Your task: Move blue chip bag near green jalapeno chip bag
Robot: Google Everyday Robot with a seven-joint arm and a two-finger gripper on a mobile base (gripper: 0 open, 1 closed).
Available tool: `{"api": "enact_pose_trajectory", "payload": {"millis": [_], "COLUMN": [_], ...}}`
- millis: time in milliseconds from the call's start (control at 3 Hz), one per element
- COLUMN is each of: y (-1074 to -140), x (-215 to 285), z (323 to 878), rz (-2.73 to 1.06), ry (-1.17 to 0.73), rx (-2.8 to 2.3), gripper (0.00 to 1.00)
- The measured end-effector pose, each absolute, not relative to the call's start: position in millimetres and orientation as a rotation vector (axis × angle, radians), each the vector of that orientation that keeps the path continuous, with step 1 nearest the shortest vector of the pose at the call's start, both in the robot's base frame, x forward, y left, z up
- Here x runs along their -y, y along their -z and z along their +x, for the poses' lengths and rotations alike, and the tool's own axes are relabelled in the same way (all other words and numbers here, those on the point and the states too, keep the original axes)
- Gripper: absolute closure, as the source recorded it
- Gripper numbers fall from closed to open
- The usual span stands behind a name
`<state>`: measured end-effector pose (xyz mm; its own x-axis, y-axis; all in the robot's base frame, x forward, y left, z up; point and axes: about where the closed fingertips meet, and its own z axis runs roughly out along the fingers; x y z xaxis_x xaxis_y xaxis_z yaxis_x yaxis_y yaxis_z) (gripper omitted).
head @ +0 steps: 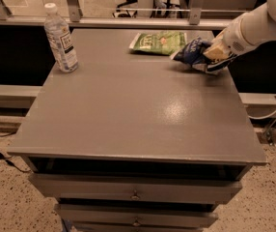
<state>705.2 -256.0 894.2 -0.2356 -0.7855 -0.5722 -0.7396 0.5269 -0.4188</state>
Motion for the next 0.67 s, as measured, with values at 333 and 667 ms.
{"api": "enact_pose_trajectory", "payload": {"millis": [333,667], "y": [-913.8,-929.6], "x": [271.9,280.5], "z": [753.5,786.6], "rz": [-1.196,-1.163], "ry": [0.162,0.223], "rx": [-1.95,-1.907], "gripper": [1.0,1.0]}}
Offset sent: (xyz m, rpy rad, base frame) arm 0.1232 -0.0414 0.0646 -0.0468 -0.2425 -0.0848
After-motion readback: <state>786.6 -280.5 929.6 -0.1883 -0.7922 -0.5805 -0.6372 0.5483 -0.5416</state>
